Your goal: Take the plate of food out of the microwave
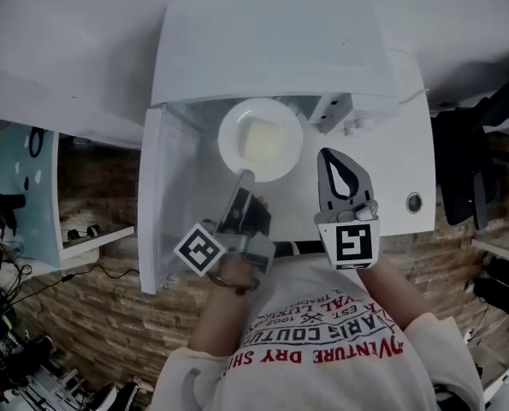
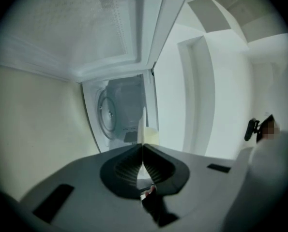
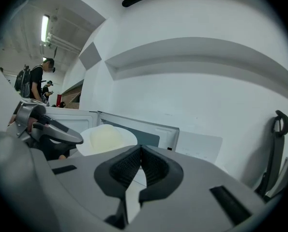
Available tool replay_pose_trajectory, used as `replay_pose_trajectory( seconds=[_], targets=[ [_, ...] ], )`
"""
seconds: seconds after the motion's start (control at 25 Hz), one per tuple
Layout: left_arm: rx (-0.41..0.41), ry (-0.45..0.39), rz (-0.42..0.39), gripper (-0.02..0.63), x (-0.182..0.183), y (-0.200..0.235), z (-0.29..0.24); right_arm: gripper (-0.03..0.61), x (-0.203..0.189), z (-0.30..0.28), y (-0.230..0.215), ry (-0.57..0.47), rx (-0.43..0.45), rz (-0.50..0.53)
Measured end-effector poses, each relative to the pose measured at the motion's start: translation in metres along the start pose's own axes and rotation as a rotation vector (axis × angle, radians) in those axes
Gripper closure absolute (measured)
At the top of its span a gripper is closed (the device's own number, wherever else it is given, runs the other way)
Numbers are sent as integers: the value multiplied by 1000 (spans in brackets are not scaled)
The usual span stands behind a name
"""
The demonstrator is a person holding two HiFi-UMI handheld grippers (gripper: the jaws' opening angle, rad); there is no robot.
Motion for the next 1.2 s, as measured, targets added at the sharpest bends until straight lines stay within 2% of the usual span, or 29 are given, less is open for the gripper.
replay_pose_trajectory(
  seconds=[0.36, 0.76, 0.92, 1.2],
  targets=[
    [-19, 6, -31, 600, 5, -33, 40, 566, 26, 15, 0, -57, -18, -42],
    [-129, -9, -95, 600, 20, -77, 25, 566, 47, 17, 11, -102, -10, -43],
    [-139, -9, -113, 600, 25, -86, 20, 567, 57, 18, 11, -130, -26, -33],
    [-152, 3, -89, 600, 26, -88, 17, 568, 64, 16, 12, -139, -20, -27]
  ],
)
Point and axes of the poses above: the fingertips, and each gripper's own axes: z backward along the fingers, y to its left, x out of its top, the point moved 7 cm from there along z, backward along the fingers, and after that the axes turned 9 degrees about -x, right-handed, at the moved point
